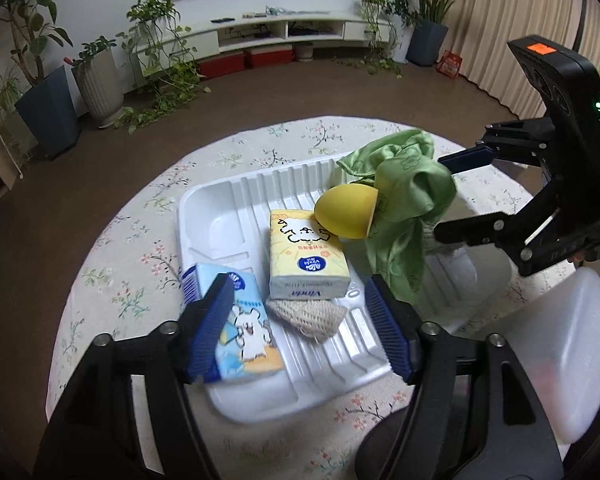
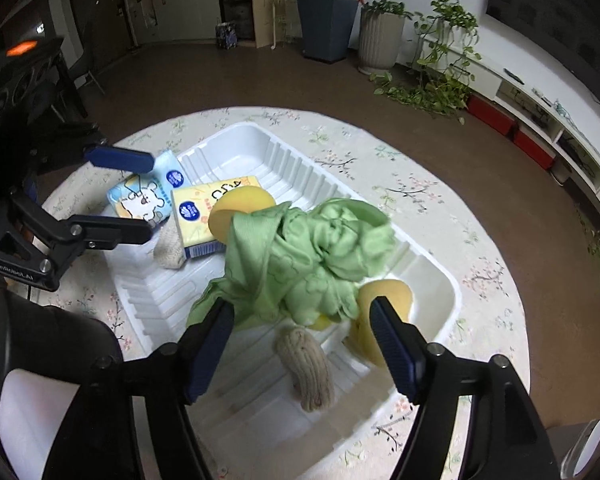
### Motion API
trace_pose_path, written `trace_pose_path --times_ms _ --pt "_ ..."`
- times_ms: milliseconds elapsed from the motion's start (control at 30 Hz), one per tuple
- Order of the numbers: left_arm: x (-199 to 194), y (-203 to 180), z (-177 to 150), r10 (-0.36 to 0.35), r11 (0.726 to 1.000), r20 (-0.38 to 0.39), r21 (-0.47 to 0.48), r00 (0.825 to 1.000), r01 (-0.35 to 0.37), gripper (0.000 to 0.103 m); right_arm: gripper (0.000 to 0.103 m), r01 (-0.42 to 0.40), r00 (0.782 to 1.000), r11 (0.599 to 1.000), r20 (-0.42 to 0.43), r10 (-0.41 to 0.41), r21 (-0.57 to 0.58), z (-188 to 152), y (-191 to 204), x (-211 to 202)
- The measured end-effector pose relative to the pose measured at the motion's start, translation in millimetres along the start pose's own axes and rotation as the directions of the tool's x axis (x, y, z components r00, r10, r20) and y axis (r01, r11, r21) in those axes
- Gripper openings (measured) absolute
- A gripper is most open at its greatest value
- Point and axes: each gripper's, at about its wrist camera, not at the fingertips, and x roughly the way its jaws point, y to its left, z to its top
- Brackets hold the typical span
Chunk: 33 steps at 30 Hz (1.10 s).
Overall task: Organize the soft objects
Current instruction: 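Open both tools to drop the egg sponge and green cloth into the tray, then move both tools back toward the last yellow sponge and knitted scrubber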
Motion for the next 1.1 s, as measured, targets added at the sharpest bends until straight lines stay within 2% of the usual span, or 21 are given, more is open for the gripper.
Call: trace_pose_path --times_ms 100,233,300,400,500,567,767,900,1033,1100 --pt "-22 0 -11 0.001 1.000 0.044 -0.017 0.999 0.000 0.069 0.074 0.006 0.999 1.000 0.044 -0.007 0.031 -8 -5 -21" --pt "-58 1 -32 -0.001 0.999 0.112 -0.054 0.994 0.007 0.077 0.075 0.001 0.991 0.995 0.136 -0.014 0.099 -29 -10 -63" --pt "-74 4 -45 -0.013 0.995 0.139 -0.096 0.990 0.026 0.079 0.079 -0.004 0.984 0.991 0.175 -0.019 0.130 -42 -11 -81" --pt "-98 4 -77 -0.023 0.986 0.162 -0.158 0.986 0.049 0.088 0.080 0.002 0.973 0.985 0.226 -0.041 0.171 -73 -5 -110" --pt "-120 -8 -109 -0.014 0.982 0.178 -0.185 0.984 0.048 0.089 0.086 -0.011 0.962 0.978 0.270 -0.046 0.206 -112 10 -135" --pt "-133 -19 -130 -0.001 0.980 0.189 -0.194 0.982 0.038 0.094 0.088 -0.026 0.956 0.973 0.291 -0.043 0.229 -139 28 -148" --pt "-149 -64 -193 0.003 0.975 0.182 -0.220 0.983 0.037 0.096 0.094 -0.104 0.951 0.956 0.310 0.015 0.273 -203 93 -155" --pt "-150 -98 -225 0.025 0.974 0.158 -0.227 0.987 0.011 0.096 0.094 -0.111 0.950 0.949 0.313 0.014 0.296 -226 135 -151" --pt "-152 -112 -251 0.059 0.954 0.167 -0.301 0.984 -0.006 0.096 0.098 -0.123 0.945 0.928 0.326 0.002 0.352 -249 172 -140" --pt "-148 -115 -260 0.067 0.946 0.159 -0.324 0.985 -0.013 0.096 0.099 -0.110 0.958 0.927 0.288 0.002 0.358 -252 188 -124"
